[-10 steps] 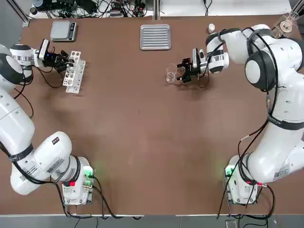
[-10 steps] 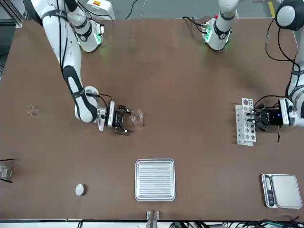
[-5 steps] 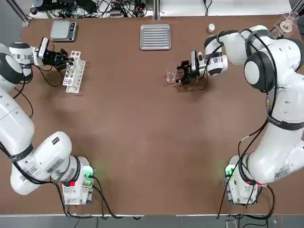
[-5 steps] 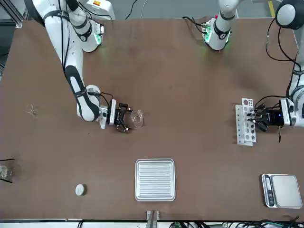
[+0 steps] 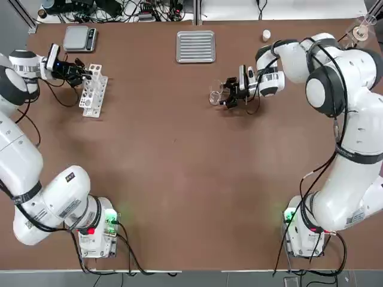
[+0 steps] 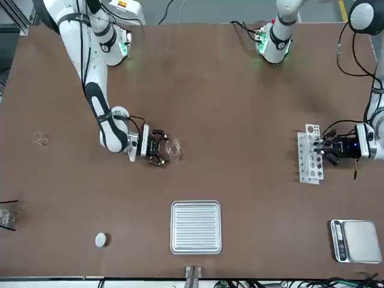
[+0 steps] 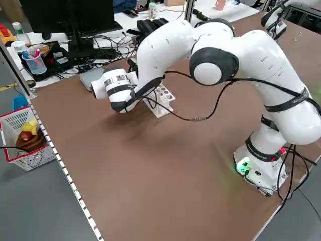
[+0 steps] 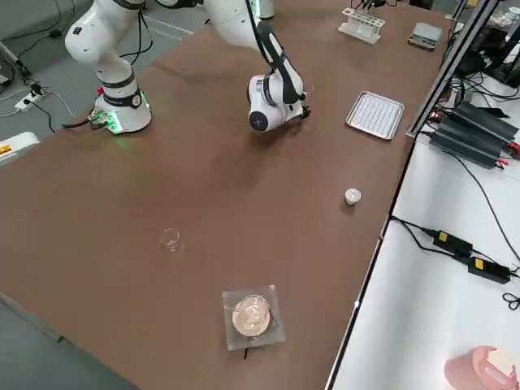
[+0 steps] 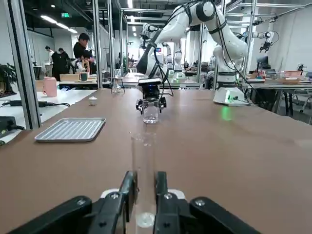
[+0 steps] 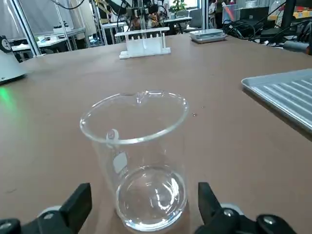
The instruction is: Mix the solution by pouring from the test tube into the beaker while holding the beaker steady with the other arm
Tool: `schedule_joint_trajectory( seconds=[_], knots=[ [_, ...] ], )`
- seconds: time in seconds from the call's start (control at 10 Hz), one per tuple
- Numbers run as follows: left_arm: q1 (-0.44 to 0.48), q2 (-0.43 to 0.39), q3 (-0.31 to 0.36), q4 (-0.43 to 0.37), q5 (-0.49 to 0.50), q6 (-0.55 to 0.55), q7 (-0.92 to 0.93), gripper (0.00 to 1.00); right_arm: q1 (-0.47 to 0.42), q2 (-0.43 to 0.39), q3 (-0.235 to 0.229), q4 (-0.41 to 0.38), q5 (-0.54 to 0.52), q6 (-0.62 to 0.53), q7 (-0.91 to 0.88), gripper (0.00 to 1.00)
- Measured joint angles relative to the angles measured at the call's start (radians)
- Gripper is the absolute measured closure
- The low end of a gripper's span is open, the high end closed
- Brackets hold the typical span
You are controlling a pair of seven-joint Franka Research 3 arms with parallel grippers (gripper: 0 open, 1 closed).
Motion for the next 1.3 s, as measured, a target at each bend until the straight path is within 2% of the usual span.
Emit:
schedule_joint_trajectory(
  seconds=[1.0,1.3],
  knots=[
    [0.016,-0.099,-0.019,0.001,-0.008,-0.068,-0.014,0.78,0.031,0.014,0.002,0.009,0.048,0.010,-0.007,0.04],
    [0.013,-0.126,-0.025,0.013,-0.021,-0.059,-0.024,0.78,0.043,0.021,0.003,0.020,0.065,0.014,-0.011,0.07]
  ],
)
